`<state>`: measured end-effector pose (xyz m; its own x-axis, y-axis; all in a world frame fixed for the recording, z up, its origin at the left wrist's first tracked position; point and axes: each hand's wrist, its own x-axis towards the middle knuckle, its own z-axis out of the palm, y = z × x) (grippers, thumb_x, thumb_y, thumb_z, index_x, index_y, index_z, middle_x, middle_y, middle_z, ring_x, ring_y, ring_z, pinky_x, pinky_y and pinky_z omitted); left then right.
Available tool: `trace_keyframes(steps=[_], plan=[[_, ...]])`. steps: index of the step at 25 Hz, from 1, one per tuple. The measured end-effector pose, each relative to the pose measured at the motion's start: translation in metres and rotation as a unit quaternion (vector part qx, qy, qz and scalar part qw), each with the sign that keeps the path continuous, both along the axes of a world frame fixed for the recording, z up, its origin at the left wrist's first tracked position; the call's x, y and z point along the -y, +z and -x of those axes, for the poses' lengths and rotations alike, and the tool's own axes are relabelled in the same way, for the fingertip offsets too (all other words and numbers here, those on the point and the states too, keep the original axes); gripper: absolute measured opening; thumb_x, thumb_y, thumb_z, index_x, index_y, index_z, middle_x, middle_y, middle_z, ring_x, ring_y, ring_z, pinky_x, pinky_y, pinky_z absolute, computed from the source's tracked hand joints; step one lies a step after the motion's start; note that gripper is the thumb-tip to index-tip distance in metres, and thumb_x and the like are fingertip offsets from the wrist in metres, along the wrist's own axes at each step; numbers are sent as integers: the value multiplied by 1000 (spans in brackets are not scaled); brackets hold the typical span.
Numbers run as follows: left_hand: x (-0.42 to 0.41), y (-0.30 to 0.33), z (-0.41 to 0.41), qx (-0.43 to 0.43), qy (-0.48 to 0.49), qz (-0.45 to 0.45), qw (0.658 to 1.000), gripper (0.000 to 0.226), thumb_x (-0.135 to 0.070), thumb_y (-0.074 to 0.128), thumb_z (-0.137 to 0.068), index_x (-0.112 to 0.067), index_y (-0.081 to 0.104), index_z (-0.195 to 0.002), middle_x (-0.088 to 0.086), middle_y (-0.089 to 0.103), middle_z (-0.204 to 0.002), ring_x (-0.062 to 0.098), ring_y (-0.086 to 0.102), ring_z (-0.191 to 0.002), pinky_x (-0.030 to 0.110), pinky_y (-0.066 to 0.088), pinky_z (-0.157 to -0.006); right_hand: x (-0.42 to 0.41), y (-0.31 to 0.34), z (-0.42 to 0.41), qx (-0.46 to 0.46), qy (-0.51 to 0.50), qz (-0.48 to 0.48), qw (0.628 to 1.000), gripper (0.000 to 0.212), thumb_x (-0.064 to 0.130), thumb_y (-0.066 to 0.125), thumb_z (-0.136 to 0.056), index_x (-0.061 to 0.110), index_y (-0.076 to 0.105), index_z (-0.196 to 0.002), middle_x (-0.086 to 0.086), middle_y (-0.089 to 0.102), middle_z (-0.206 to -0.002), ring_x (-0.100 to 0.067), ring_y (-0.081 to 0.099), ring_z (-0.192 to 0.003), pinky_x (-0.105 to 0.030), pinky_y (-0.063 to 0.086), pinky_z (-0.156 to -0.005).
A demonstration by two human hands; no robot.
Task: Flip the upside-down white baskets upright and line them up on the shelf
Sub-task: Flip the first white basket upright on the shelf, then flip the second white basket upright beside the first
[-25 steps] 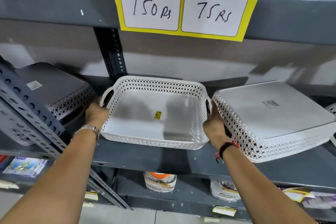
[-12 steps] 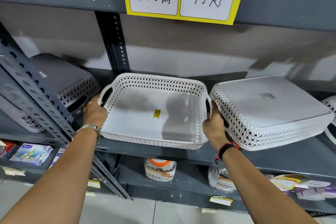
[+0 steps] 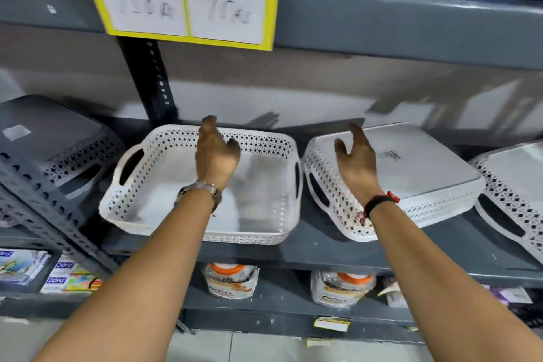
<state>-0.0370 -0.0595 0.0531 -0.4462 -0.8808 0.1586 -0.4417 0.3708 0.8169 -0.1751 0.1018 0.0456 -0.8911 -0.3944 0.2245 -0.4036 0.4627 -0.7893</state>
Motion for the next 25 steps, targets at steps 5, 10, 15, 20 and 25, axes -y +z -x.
trace_keyframes(steps=[5,10,15,20,25], plan=[[-74,10,88,-58,-48,-87,993,51,-6,49,-90,-2,33,-137,17,46,-139,28,47,-128,19,33,-88,-68,6,92,-49,-10,-2,999,42,10,45,-94,-2,42,-134,-20,49,-139,-31,44,-131,-24,29,-104],[-110,-16,129,-56,-38,-183,981,48,-5,51,-86,4,40,-132,17,55,-131,30,52,-124,25,43,-87,-132,-8,178,-12,-41,-75,996,38,12,43,-95,-6,47,-128,-26,52,-134,-38,49,-124,-29,30,-96],[-124,-34,144,-71,-15,-325,943,53,-20,50,-88,3,41,-134,23,49,-139,30,52,-121,34,43,-97,-150,-28,222,119,-53,-102,986,40,19,35,-98,-12,52,-118,-36,53,-125,-44,48,-118,-37,37,-93],[-120,-48,146,-6,-13,-425,905,54,-37,30,-99,-5,35,-143,8,34,-152,24,31,-141,32,21,-114,-150,-61,269,186,-6,-164,969,96,77,28,-73,1,50,-127,-29,53,-131,-36,54,-114,-39,39,-97],[-124,-52,151,19,-38,-498,866,60,-56,28,-92,-13,50,-128,8,55,-126,30,48,-128,41,29,-113,-154,-34,244,247,-13,-151,957,112,86,22,-60,3,49,-130,-21,51,-136,-36,47,-126,-42,35,-107]])
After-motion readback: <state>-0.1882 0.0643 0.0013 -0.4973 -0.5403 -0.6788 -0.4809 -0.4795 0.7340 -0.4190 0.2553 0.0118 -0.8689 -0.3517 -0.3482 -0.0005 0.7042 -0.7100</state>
